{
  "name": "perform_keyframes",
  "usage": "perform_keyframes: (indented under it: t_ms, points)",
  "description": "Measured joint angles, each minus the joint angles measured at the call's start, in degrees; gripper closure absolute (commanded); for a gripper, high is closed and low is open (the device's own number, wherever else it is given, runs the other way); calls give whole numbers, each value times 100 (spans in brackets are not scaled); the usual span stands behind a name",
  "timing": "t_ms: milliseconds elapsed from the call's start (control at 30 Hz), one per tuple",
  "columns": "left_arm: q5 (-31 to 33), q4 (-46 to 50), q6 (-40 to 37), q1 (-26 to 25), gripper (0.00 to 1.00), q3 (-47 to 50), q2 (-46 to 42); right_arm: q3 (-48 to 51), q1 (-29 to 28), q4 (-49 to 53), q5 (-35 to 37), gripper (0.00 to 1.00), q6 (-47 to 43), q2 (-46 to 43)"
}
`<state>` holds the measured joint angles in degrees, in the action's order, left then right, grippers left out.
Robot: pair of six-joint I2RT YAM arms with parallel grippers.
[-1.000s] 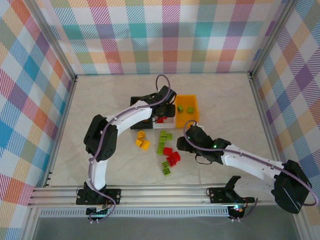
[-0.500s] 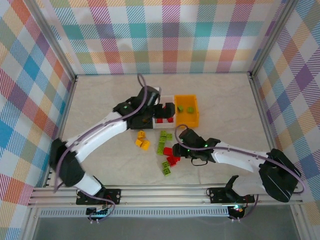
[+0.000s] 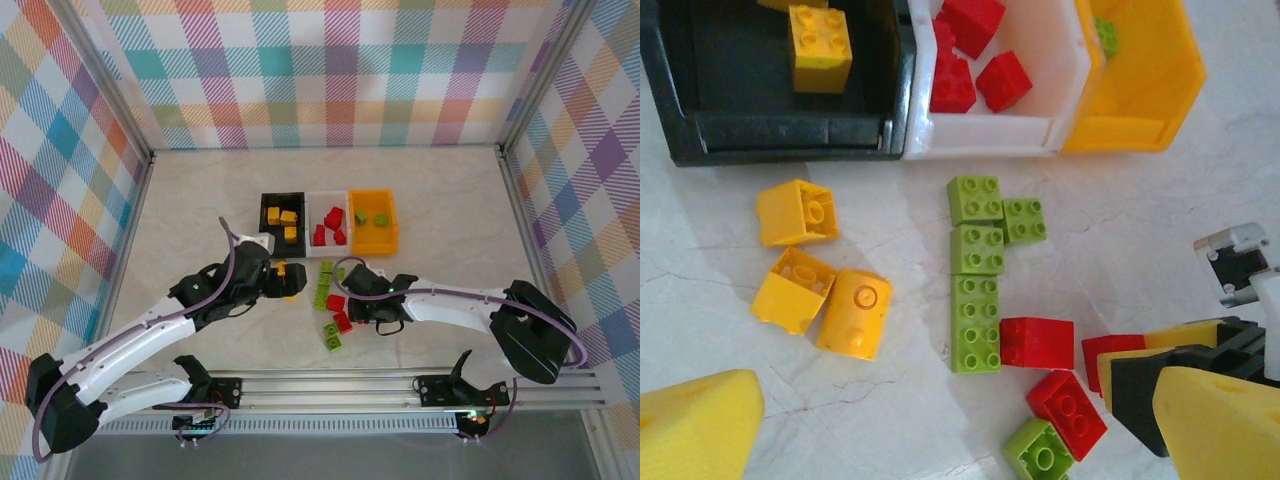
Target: Sort the legos into containers by color
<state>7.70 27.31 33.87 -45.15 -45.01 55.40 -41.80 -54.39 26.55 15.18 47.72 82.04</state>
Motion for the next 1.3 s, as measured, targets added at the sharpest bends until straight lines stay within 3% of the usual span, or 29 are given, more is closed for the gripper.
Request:
perform_keyframes:
  t_ms: [200,467,700,833,1133,1300]
  points:
    - [181,17,2,0,0,28,-229,0,4,92,85,44,81,-118]
    - [446,170,0,0,0,223,-304,0,4,-26,20,68,153,262]
    - [573,249,0,0,0,494,-553,-918,138,83,31,70,-396,181]
    - [614,260,0,0,0,629,-640,-2096,400,-81,55,67,-833,452]
    - [562,271,22,0,0,761,-660,-4603,1005,-155,337,64,-1443,2776]
    - [435,271,46,0,0,802,-433,-5421,1198,107,393,35,-1543,3571]
